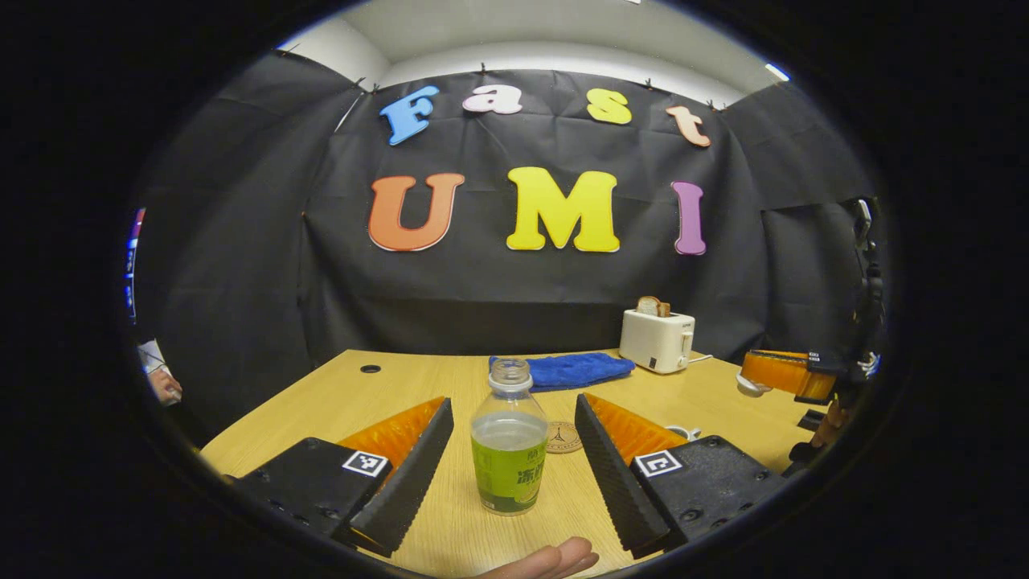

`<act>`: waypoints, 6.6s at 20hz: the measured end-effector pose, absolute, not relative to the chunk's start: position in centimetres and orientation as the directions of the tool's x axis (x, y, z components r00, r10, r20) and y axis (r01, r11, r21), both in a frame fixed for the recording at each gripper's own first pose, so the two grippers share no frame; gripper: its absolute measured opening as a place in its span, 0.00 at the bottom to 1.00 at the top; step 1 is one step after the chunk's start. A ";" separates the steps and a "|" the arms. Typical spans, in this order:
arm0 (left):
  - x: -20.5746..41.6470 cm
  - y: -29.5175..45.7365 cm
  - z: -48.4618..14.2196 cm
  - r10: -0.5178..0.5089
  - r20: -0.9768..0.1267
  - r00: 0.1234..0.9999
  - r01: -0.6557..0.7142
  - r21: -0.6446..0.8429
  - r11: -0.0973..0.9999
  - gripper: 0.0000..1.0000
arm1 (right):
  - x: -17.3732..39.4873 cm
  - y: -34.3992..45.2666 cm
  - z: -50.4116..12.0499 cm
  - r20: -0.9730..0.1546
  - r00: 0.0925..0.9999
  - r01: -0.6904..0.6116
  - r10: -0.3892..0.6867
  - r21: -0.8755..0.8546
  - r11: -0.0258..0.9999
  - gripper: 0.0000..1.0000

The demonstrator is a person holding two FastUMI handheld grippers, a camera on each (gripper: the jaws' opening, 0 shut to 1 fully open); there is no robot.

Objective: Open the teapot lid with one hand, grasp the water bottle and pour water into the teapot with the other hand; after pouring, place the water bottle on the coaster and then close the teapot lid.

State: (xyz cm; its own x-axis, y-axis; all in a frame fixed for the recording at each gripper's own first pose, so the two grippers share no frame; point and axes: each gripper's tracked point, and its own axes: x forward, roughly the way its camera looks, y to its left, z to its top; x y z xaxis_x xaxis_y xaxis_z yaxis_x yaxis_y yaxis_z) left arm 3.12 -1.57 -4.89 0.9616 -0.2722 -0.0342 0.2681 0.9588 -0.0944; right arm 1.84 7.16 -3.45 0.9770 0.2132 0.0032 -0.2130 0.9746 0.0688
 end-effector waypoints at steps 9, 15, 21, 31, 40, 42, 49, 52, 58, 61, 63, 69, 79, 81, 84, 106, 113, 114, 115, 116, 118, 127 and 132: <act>6.3 -2.4 -8.5 -0.194 -0.065 0.979 0.192 -0.040 0.981 0.94 | 1.9 6.1 -3.1 0.002 0.977 -0.212 0.213 0.070 0.975 0.00; 8.7 -2.0 -9.8 -0.139 -0.088 0.986 0.135 -0.051 0.990 0.93 | 1.8 4.6 -2.5 0.009 0.980 -0.200 0.199 0.086 0.976 0.00; 8.3 -2.7 -9.8 -0.122 -0.094 0.988 0.122 -0.006 0.992 0.80 | 1.6 2.7 -1.4 0.028 0.984 -0.175 0.173 0.103 0.979 0.00; 6.4 -4.5 -8.5 -0.022 -0.150 0.988 0.089 0.457 0.885 0.78 | 1.3 0.0 -0.8 0.014 0.992 -0.128 0.128 0.112 0.985 0.00; 6.3 -7.9 -11.7 -0.009 -0.248 0.969 0.209 0.799 0.564 0.77 | 1.5 -2.6 -0.7 -0.003 0.997 -0.070 0.071 0.119 0.990 0.00; 6.2 -8.5 -12.2 -0.006 -0.263 0.965 0.231 0.839 0.492 0.77 | 1.6 -2.9 -0.9 -0.008 0.998 -0.064 0.066 0.126 0.990 0.00; 5.6 -10.3 -12.4 0.004 -0.274 0.962 0.267 0.943 0.200 0.73 | 1.3 -3.9 -0.6 -0.004 0.999 -0.053 0.054 0.147 0.988 0.00; 5.4 -11.3 -11.9 0.001 -0.267 0.964 0.264 0.956 0.130 0.76 | 1.3 -4.4 -0.2 0.004 0.999 -0.039 0.039 0.144 0.989 0.00; 6.7 -12.2 -11.2 0.012 -0.281 0.960 0.281 0.957 -0.070 0.76 | 1.0 -5.4 -0.1 0.001 0.999 -0.045 0.046 0.192 0.980 0.00; 7.0 -12.4 -11.2 0.021 -0.294 0.955 0.295 0.946 -0.133 0.76 | 1.3 -5.9 -0.2 -0.002 0.999 -0.037 0.038 0.205 0.978 0.00; 7.0 -12.5 -10.9 0.030 -0.293 0.956 0.294 0.937 -0.189 0.76 | 1.0 -6.4 -0.2 -0.004 1.000 -0.027 0.029 0.209 0.977 0.00; 7.0 -12.7 -10.5 0.037 -0.295 0.955 0.294 0.917 -0.272 0.76 | 0.7 -6.3 0.3 0.005 0.999 -0.041 0.041 0.216 0.975 0.00; 7.4 -13.1 -9.4 0.047 -0.274 0.961 0.269 0.871 -0.411 0.76 | 0.4 -6.7 0.7 0.006 0.999 -0.039 0.039 0.236 0.971 0.00; 7.6 -13.1 -9.1 0.051 -0.268 0.962 0.263 0.865 -0.427 0.76 | 0.2 -6.7 1.1 0.018 0.999 -0.043 0.040 0.231 0.972 0.00; 7.5 -13.3 -8.9 0.061 -0.261 0.963 0.260 0.855 -0.448 0.76 | 0.1 -6.6 1.2 0.021 0.999 -0.049 0.045 0.237 0.970 0.00; 7.9 -13.4 -5.6 0.056 -0.167 0.984 0.166 0.777 -0.608 0.74 | 0.2 -7.2 1.0 0.013 0.999 -0.046 0.044 0.262 0.964 0.00; 8.0 -13.7 -4.9 0.052 -0.145 0.988 0.145 0.762 -0.631 0.76 | 0.2 -7.7 1.1 0.016 0.999 -0.043 0.040 0.267 0.963 0.00; 8.0 -13.7 -4.9 0.050 -0.143 0.988 0.142 0.760 -0.634 0.76 | 0.2 -7.7 1.1 0.017 0.999 -0.043 0.040 0.268 0.962 0.00; 8.0 -13.8 -4.9 0.050 -0.146 0.988 0.145 0.761 -0.632 0.73 | 0.2 -7.8 1.1 0.016 0.999 -0.043 0.040 0.269 0.962 0.00; 8.0 -13.6 -4.9 0.055 -0.149 0.987 0.150 0.761 -0.632 0.76 | 0.2 -7.9 1.0 0.016 0.999 -0.043 0.040 0.270 0.962 0.00; 8.0 -13.5 -4.9 0.062 -0.149 0.987 0.154 0.760 -0.632 0.76 | 0.2 -7.9 1.0 0.016 0.999 -0.041 0.039 0.271 0.962 0.00; 7.6 -13.7 -5.8 0.041 -0.152 0.987 0.147 0.797 -0.585 0.76 | 0.2 -7.8 1.0 0.015 0.999 -0.035 0.032 0.250 0.968 0.00; 7.3 -12.6 -7.2 0.034 -0.172 0.985 0.170 0.894 -0.414 0.72 | -0.3 -7.8 1.6 0.027 0.999 -0.039 0.034 0.248 0.968 0.00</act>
